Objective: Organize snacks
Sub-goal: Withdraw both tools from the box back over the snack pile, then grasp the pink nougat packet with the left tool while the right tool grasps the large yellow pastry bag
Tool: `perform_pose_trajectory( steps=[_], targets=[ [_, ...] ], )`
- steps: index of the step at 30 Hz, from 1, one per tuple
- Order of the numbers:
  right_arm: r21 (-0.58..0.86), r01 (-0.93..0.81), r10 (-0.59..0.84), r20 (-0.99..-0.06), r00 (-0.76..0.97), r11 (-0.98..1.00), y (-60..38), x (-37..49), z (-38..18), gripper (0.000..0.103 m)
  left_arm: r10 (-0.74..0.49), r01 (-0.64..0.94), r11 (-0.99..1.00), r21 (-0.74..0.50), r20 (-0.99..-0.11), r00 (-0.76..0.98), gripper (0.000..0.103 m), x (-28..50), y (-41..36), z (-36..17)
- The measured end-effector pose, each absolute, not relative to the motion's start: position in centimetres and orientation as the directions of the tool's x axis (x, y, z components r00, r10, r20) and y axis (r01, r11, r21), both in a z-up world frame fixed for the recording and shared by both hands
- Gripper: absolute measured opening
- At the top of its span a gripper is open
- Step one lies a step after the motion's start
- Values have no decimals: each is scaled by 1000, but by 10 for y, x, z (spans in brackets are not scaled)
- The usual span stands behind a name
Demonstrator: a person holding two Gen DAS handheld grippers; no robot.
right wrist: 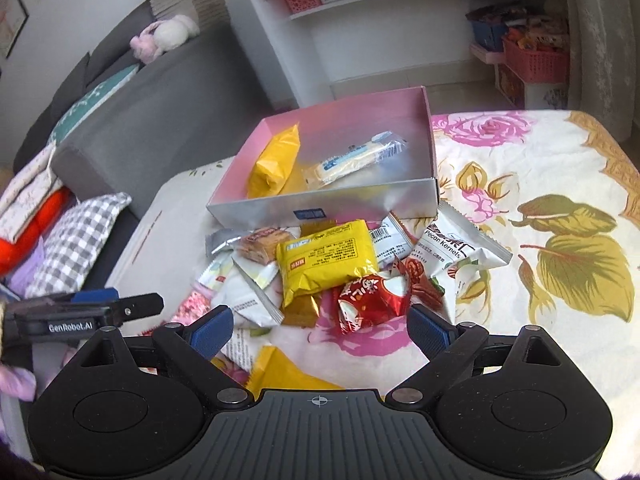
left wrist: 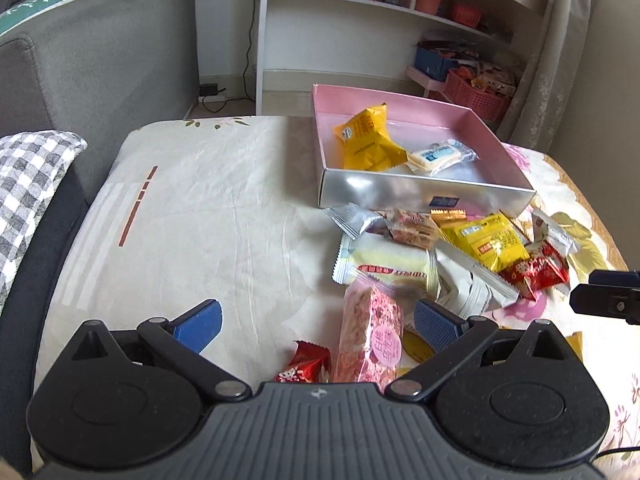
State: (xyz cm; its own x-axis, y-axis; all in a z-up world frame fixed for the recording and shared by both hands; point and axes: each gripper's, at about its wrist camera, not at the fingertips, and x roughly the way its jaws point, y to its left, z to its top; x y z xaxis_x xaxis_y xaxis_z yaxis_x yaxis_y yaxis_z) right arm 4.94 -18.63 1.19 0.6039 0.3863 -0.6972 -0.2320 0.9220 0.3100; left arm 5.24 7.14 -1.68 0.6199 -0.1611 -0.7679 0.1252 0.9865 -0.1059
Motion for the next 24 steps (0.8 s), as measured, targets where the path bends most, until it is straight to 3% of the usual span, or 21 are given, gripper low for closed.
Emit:
perform_pose_trajectory(
  steps=[11, 24],
  targets=[
    [-7, -559, 391, -707, 589, 829, -163, 14, -6, 95, -270, 318, 945, -80, -737, 619, 102, 33, 57, -32],
    [-103, -646, 348, -772, 532, 757, -150, 7, -26, 95, -275, 405, 914, -12, -752, 599, 68, 31, 43, -42]
  ],
)
